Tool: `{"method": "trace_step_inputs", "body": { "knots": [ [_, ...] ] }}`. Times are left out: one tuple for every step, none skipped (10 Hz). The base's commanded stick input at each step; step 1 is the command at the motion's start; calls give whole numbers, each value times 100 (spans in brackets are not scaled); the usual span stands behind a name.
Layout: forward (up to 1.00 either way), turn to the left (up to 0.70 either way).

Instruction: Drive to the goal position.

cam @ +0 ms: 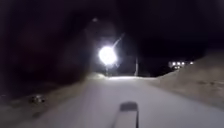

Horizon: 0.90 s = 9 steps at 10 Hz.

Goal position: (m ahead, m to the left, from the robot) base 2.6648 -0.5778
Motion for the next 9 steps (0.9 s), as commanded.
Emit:
{"method": "trace_step_inputs", "body": {
  "knots": [
    [100, 0],
    [100, 0],
    [100, 0],
    [100, 0],
    [100, 0],
    [100, 0],
    [100, 0],
    [100, 0],
    [100, 0]
  ]
}}
